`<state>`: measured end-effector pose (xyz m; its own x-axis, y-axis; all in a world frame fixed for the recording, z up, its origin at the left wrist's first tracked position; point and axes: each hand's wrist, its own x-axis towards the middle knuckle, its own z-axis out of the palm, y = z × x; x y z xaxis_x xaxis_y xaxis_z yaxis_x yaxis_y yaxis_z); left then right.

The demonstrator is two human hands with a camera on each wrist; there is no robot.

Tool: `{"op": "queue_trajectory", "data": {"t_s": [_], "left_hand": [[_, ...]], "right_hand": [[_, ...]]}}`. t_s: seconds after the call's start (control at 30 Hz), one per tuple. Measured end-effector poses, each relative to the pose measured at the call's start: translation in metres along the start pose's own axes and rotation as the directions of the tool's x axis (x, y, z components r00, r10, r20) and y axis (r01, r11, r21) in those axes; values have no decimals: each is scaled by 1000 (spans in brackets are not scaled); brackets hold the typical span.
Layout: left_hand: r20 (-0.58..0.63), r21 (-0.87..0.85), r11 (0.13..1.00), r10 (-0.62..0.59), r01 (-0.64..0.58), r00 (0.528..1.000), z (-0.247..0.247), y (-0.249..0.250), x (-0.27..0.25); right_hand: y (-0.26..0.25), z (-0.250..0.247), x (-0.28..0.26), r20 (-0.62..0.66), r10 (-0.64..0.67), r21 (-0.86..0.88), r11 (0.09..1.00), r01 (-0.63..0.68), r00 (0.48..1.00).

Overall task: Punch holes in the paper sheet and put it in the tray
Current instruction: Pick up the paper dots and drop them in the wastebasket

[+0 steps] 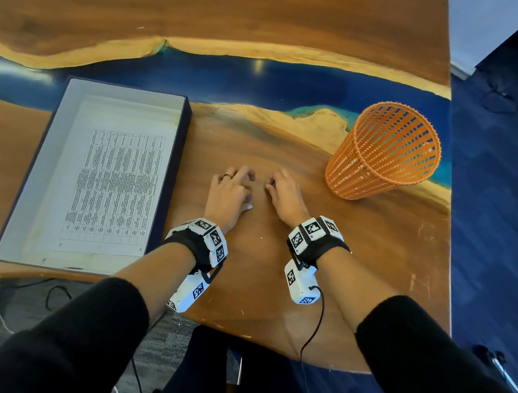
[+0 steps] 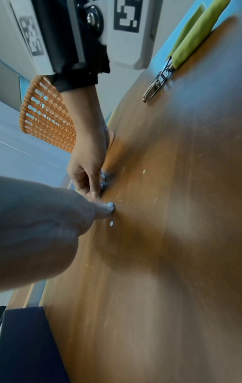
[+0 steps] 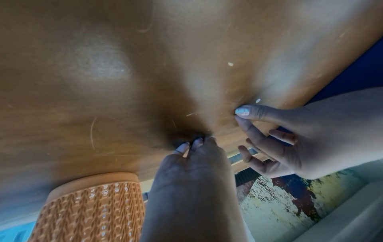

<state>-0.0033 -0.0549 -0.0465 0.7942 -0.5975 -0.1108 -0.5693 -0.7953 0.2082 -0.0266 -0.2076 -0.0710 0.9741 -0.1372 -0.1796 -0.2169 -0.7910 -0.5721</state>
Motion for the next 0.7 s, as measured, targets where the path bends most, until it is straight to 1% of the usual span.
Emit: {"op": "queue_trajectory", "data": {"t_s": [0.33,0.43,0.5,0.63,0.7], "left_hand": [[-73,70,997,46,-41,996,9,3,-3],[-37,104,993,58,-54,998,13,3,-1],[-11,160,985,63,-60,998,15,2,-2],[45,261,959,105,-114,993,17,2,-1],[79,289,949,103,-122,992,13,1,-1]], "right_hand": [[0,-2,-3,-11,-12,-1,1000,12,1000],[0,-2,-3,-14,-1,6,1000,1,1000],[-1,-2,-4,-15,9,16,1000,-9,1000],[-2,-5,-9,-27,35,78,996,-33,999],[-4,-8,-12,-32,37,99,994,-34,999]]}}
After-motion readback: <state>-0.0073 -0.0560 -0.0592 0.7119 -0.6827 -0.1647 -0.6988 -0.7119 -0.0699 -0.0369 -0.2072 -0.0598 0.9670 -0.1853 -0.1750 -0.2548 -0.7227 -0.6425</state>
